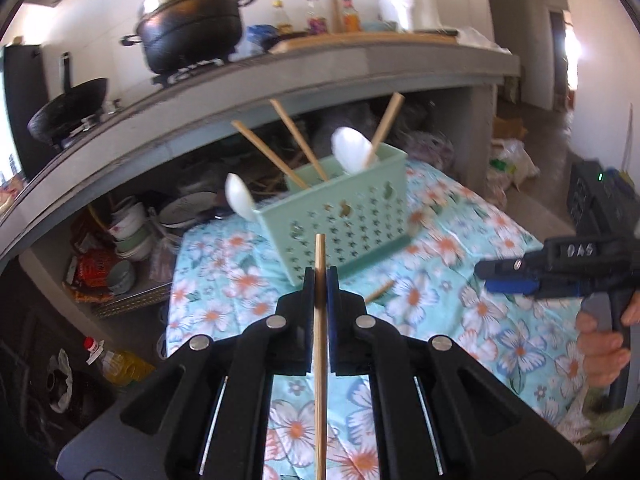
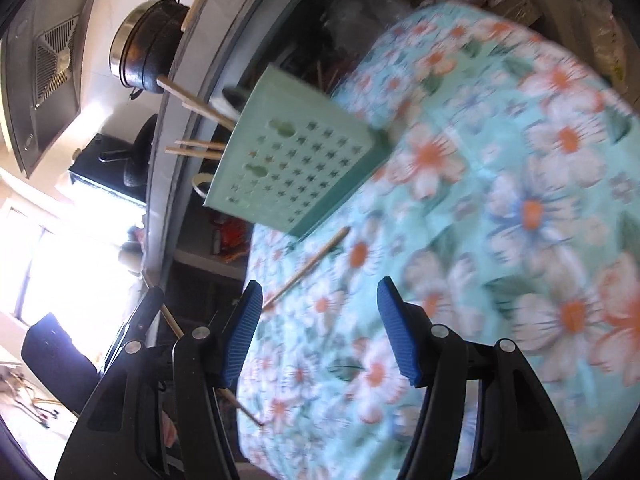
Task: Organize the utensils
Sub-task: 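Lift the chopstick with the left tool while the right tool grasps the last chopstick, then lower the left tool's chopstick into the green holder while the right tool lifts its chopstick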
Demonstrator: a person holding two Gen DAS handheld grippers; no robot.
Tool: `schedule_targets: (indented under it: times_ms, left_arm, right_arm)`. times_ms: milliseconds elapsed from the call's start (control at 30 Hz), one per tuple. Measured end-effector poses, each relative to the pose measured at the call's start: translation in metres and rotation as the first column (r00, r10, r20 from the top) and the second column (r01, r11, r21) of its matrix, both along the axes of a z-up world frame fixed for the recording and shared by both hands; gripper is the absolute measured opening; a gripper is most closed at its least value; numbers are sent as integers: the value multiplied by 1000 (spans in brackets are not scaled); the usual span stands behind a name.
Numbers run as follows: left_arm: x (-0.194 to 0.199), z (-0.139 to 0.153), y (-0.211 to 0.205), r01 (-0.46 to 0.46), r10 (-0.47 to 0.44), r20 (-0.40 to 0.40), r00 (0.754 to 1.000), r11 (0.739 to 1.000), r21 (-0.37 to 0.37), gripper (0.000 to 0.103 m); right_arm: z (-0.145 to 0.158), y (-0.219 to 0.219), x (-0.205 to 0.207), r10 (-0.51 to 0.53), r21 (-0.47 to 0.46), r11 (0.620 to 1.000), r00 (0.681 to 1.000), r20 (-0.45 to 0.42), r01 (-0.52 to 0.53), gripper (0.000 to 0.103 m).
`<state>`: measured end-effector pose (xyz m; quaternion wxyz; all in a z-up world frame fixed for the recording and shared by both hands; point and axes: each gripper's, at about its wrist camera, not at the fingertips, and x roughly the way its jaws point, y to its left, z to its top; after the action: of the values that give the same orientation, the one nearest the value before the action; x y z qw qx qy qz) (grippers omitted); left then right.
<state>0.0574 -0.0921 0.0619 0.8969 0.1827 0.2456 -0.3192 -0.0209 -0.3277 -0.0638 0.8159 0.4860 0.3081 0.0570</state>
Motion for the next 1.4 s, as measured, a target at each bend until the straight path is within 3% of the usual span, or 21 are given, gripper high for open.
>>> schedule_targets:
  times_ms: [200, 367, 567, 667, 733, 767, 967, 1167, 1400]
  left_arm:
    - [13, 5, 33, -88, 86, -17, 996, 990, -115, 4]
    - [25, 1, 52, -126, 119, -49, 992, 977, -173, 4]
    - [31, -8, 59, -135, 123, -73, 990, 973, -186, 4]
    - [30, -9, 59, -140, 127, -79, 989, 971, -192, 4]
    - [30, -9, 59, -141, 128, -79, 989, 971, -192, 4]
    - [30, -9, 60, -141, 128, -79, 989, 971, -191, 4]
    - [28, -6, 59, -139, 129, -65, 989, 972, -189, 4]
    - [29, -5, 50, -139, 129, -69, 989, 976, -168, 4]
    - [23, 0, 39, -123, 117, -54, 992, 982, -142, 4]
  right_arm:
    - [-26, 24, 57, 55, 106, 993, 994, -91, -45, 51]
    - [-50, 22, 88, -23, 142, 989, 982, -188, 50, 46]
    - [-52, 26, 111, -90, 137, 983, 973, -212, 121, 43]
    - [-53, 30, 118, -115, 117, 983, 968, -222, 143, 30]
    - [-58, 31, 119, -131, 125, 979, 964, -230, 162, 13]
    - [-62, 28, 117, -136, 140, 975, 964, -229, 171, 13]
    - [-55, 21, 89, -168, 181, 964, 976, -141, 192, 10]
    - [1, 20, 36, -211, 20, 977, 977, 38, 210, 8]
    - [69, 13, -8, -226, -138, 956, 948, 224, 260, 6]
